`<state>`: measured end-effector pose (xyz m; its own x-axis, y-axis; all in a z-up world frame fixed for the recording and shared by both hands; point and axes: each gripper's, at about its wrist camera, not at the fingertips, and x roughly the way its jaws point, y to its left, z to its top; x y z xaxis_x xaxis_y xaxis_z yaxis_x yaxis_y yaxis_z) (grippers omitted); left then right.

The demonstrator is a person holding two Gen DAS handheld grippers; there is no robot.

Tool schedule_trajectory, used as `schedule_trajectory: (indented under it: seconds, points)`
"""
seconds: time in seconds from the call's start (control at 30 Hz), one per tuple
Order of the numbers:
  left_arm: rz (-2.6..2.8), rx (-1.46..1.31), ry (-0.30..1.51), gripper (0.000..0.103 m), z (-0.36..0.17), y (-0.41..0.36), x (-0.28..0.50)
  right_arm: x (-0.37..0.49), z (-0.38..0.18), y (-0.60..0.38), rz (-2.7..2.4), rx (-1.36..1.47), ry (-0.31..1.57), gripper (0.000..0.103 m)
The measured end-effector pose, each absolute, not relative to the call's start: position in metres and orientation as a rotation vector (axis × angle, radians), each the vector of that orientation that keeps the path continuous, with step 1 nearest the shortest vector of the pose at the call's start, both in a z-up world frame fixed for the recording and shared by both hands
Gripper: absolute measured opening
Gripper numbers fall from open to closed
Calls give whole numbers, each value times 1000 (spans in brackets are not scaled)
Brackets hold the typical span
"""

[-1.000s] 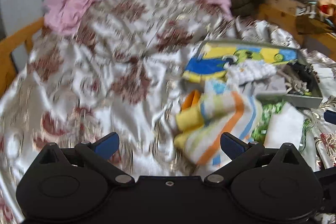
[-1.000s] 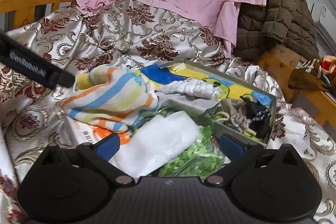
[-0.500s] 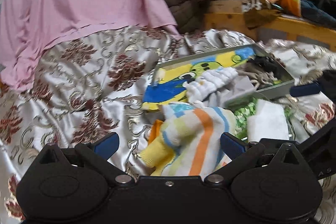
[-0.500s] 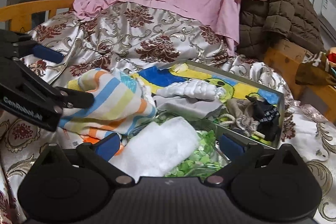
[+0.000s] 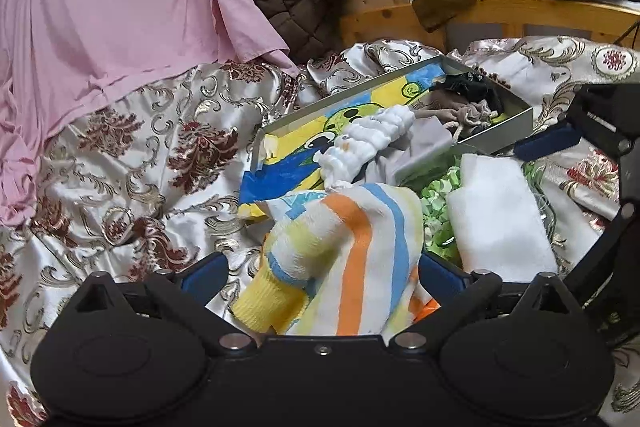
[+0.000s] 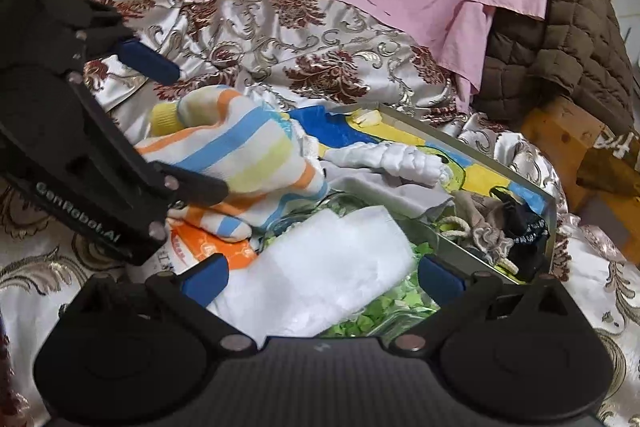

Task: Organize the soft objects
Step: 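Grasp the striped towel with the left gripper while the right gripper grasps the white cloth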

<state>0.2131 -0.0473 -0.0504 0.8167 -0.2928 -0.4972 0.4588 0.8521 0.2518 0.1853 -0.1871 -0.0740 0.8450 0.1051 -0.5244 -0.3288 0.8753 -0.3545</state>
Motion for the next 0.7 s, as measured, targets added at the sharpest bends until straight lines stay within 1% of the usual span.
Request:
schedule_trajectory:
  seconds: [0.2,0.23,0.27,0.3,0.37,0.4,0.43,0.47,0.6,0.67,0.7]
  points:
    - [-445,353,497,87,-52,-45,215,183,-75,-185,252,-469,511,102]
    - [-450,362,494,82,-53,-46,214,183,-75,-186,255,-465,511,102]
    - [-453,374,491,78,-53,-47,214,182,-75,-186,255,-464,509,100]
    - [-455,386,490,76,-54,-48,213,182,-74,-186,254,-464,505,99]
    - [-449,397,488,64,-54,-49,212,182,-73,-187,253,-455,500,93]
    - [-447,397,494,61,-55,-49,213,182,-72,-188,253,-448,501,93]
    - [-448,395,501,53,-54,-48,213,182,-72,-189,255,-438,503,90]
    - [-445,392,507,48,-54,-48,214,183,-71,-190,256,-431,504,88]
    - [-436,377,518,40,-52,-44,216,182,-69,-191,254,-427,498,83]
    - [-433,373,518,33,-50,-43,215,182,-70,-190,255,-432,498,79]
    - [-429,374,521,31,-49,-43,215,182,-70,-189,256,-436,500,78]
